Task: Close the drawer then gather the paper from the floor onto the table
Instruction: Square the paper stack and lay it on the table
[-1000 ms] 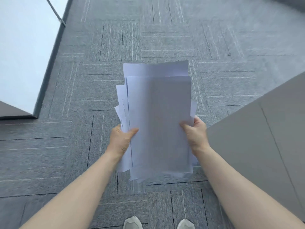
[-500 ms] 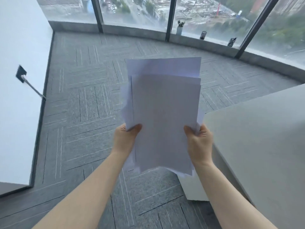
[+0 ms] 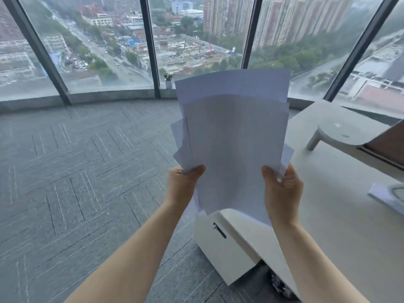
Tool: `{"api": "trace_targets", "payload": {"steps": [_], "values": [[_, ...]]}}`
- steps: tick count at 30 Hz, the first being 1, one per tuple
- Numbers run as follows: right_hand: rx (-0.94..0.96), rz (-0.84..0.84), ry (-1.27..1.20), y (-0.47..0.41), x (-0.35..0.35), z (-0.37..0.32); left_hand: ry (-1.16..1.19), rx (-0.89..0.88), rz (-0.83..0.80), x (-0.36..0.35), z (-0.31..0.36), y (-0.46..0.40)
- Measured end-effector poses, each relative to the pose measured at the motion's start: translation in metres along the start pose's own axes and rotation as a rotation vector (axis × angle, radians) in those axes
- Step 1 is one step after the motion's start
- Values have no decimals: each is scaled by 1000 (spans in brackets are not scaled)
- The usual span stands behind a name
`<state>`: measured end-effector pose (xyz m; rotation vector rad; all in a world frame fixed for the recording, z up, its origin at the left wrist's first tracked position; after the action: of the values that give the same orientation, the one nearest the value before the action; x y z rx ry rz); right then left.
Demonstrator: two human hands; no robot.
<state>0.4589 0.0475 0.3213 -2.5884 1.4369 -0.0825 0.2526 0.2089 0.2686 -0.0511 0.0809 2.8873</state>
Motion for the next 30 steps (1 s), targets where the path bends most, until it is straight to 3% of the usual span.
{"api": "trace_targets", "payload": {"steps": [9,14,21,26,30], "values": [[69,215,68,-46,127,-13,50,4,-77,-142,19,23],[116,223,83,-71,180,0,113,-46,-104,-196,11,25],[-218,32,179,-79,222,109,41,120,-188,-235,-79,26],[-273,84,138,-88,226,136,51,164,-190,-249,-96,18],[-216,157,47,-95,226,125,125,115,-258,-265,-85,8]]}}
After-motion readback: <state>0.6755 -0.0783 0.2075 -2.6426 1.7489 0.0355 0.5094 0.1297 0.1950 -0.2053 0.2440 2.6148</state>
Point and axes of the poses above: each hand's wrist, its own y-axis away from the middle knuckle, its own x-axis out of the back of the hand, z = x × y, the point moved 8 cm from there along -y, towards the middle knuckle, and after that the axes turned 2 degrees about -x, right-handed, at the moved point
